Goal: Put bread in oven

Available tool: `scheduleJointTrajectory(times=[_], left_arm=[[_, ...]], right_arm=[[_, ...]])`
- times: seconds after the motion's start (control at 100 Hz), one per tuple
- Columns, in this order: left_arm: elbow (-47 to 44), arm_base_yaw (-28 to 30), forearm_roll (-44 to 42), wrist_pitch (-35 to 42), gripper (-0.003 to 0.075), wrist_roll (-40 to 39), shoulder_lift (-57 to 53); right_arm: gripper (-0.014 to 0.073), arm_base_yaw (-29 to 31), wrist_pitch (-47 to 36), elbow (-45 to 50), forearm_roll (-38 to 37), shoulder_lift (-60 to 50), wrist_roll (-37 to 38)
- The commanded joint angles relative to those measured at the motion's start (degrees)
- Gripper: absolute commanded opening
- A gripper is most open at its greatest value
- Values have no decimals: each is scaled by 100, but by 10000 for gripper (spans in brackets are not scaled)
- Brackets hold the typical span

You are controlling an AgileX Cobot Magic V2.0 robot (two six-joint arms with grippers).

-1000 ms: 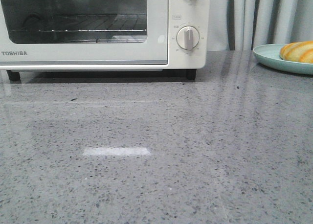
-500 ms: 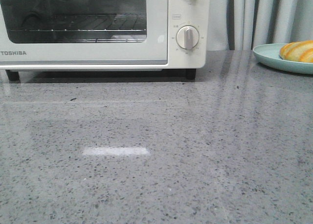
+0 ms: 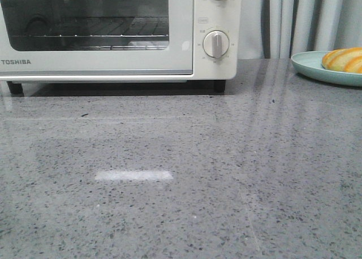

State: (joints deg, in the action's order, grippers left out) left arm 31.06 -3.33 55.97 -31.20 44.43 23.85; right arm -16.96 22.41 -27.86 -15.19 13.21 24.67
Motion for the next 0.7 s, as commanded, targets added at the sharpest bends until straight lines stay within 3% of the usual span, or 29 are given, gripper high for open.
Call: scheduleJointTrajectory(times=[0.0, 0.16, 0.45, 0.69], left_arm=[[572, -241, 43, 248, -20, 353, 543], [1166, -689, 6, 525, -20, 1501, 1134], [2024, -1133, -20, 890, -22, 1535, 2642], [2600, -1345, -20, 933, -21, 1764, 3471]], right_arm=[[-69, -63, -293, -307, -132, 413, -122], [-69, -174, -294, -360, -91, 626, -579], [-69, -474, -245, -360, -91, 1076, -579], [-69, -1109, -164, -527, -91, 1266, -586]])
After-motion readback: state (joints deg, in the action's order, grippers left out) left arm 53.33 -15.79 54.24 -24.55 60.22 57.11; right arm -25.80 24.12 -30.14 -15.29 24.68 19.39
